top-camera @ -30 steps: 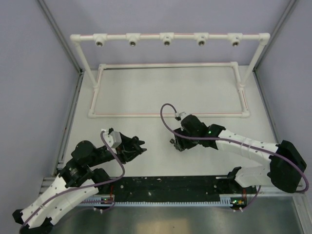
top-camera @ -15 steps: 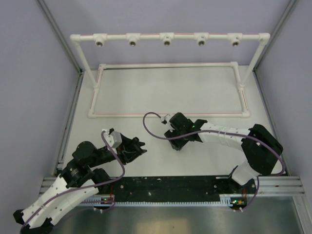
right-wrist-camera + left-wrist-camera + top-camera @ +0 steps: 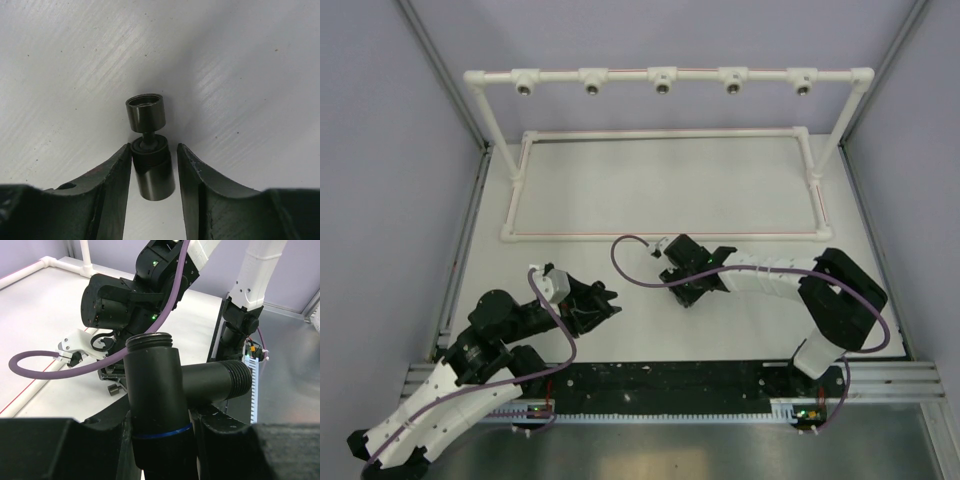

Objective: Install the water faucets
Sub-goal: Pick up the adaptor at the center of the board.

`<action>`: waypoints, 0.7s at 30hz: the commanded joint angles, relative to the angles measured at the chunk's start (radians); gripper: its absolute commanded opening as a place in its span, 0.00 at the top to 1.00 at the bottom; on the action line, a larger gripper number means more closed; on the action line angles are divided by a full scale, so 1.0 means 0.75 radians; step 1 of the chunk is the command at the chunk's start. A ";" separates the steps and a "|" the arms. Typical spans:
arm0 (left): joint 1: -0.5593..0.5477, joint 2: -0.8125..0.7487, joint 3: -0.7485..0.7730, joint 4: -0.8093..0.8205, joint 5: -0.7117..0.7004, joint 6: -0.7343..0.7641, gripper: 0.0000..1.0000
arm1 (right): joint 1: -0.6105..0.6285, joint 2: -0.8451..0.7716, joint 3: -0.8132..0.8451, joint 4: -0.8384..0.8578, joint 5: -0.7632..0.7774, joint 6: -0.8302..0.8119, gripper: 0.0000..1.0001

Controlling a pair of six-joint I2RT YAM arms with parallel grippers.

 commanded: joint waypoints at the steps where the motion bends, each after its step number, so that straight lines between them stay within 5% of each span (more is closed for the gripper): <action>1: 0.001 0.016 0.049 0.054 -0.012 0.010 1.00 | -0.002 -0.019 -0.049 0.045 0.002 0.054 0.62; 4: 0.001 0.043 0.070 0.023 0.020 0.039 1.00 | -0.004 -0.052 -0.096 0.064 -0.016 0.091 0.75; 7: -0.001 0.082 0.107 -0.014 0.086 0.077 1.00 | -0.004 -0.103 -0.146 0.080 -0.039 0.134 1.00; 14: 0.001 0.186 0.217 -0.151 0.223 0.168 1.00 | -0.002 -0.413 -0.242 0.115 -0.141 0.234 1.00; 21: -0.001 0.268 0.244 -0.149 0.313 0.202 1.00 | -0.004 -0.865 -0.338 0.219 -0.482 0.231 1.00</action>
